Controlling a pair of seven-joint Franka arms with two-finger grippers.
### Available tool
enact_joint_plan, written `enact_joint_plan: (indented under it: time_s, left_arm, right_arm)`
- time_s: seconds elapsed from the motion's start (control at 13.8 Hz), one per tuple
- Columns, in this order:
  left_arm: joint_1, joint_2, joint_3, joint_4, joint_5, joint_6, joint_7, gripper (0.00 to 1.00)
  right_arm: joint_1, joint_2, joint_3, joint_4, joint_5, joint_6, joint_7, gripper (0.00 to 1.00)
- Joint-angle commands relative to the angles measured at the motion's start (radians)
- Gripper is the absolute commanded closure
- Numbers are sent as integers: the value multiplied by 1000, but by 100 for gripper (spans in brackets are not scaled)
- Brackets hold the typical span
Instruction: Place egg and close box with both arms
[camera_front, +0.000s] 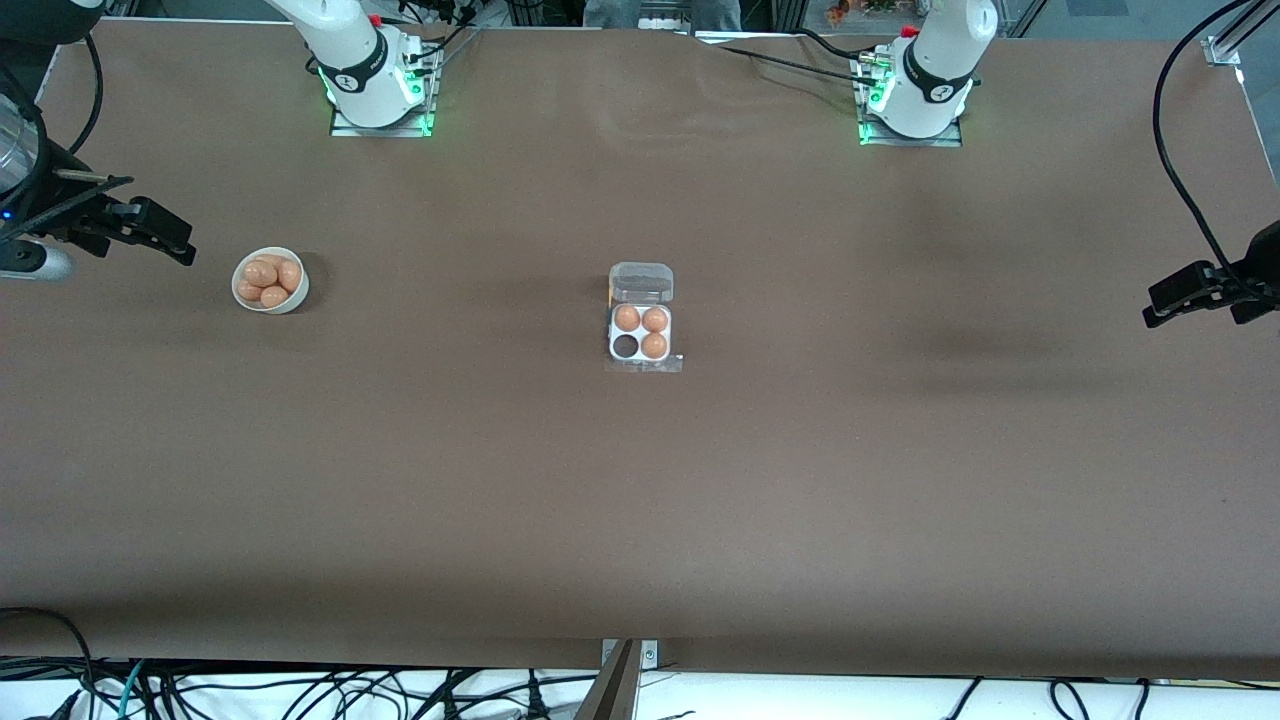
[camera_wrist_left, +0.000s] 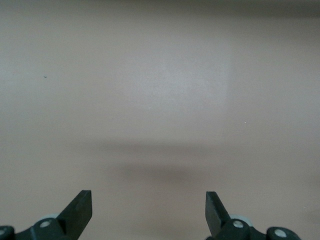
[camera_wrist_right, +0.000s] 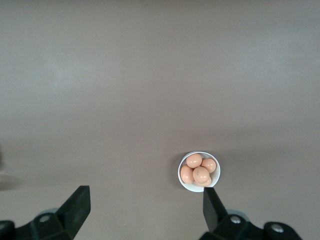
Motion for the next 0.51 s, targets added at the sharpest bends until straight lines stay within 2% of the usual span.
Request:
enact_joint_plan:
  time_s: [0.0,0.43]
  left_arm:
    - [6,9,-6,28,-22,-20,17,0]
    - [6,10,-6,28,-23,-26,18,0]
  right_arm:
    - [-1,-9,0,-6,-8,-7,1,0]
    - [-1,-9,2,-6,-8,-10,-2,0]
